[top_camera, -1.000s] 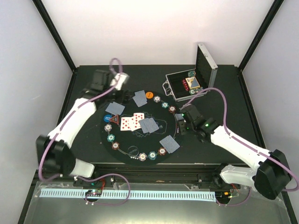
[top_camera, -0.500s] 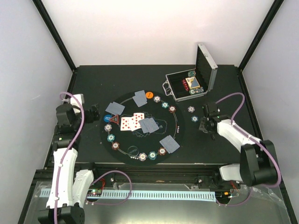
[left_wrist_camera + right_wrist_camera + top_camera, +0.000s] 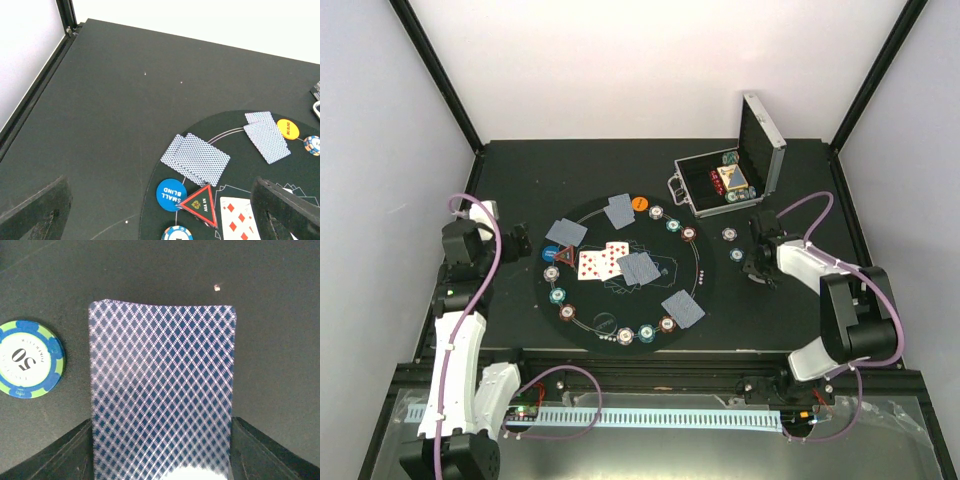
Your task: Distribute texas hold em gaming equipment
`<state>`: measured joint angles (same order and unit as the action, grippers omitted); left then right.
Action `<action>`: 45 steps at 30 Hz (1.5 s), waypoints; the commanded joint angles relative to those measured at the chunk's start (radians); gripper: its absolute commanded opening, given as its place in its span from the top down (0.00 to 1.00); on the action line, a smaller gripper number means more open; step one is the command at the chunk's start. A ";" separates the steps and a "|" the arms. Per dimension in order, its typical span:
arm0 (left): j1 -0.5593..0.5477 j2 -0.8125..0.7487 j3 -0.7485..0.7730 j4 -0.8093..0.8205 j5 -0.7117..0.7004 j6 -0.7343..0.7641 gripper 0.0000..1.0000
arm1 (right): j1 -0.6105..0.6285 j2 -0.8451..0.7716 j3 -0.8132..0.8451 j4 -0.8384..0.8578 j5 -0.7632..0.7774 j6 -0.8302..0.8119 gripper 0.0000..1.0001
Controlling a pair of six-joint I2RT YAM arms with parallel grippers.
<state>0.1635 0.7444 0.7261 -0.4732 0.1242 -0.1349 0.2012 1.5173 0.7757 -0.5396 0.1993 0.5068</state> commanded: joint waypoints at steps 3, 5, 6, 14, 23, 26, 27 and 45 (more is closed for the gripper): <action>0.006 -0.009 0.021 0.005 0.000 0.014 0.01 | -0.003 -0.013 -0.019 0.016 -0.003 0.034 0.19; 0.006 -0.008 0.021 0.003 -0.001 0.014 0.01 | -0.003 -0.023 -0.023 0.014 0.002 0.033 0.12; 0.005 -0.008 0.021 0.003 0.002 0.014 0.01 | -0.003 -0.035 -0.020 0.009 0.003 0.033 0.09; 0.006 0.004 0.030 0.065 0.152 -0.030 0.01 | 0.018 -0.204 0.094 -0.117 0.036 -0.010 0.02; 0.015 0.333 0.129 0.267 0.149 -0.142 0.01 | 0.008 -0.171 0.295 0.056 -0.111 -0.208 0.02; 0.072 0.420 0.133 0.314 0.089 -0.135 0.01 | -0.057 -0.166 0.278 0.165 -0.120 -0.251 0.02; 0.112 0.423 0.103 0.361 0.077 -0.157 0.01 | -0.095 -0.174 0.262 0.194 -0.131 -0.262 0.02; 0.040 0.346 -0.437 1.054 -0.100 0.025 0.01 | -0.338 -0.365 -0.366 0.983 -0.085 -0.262 0.02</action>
<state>0.2779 1.0229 0.2687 0.3794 0.0799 -0.2279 -0.1390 1.1160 0.4324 0.2035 0.0845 0.2657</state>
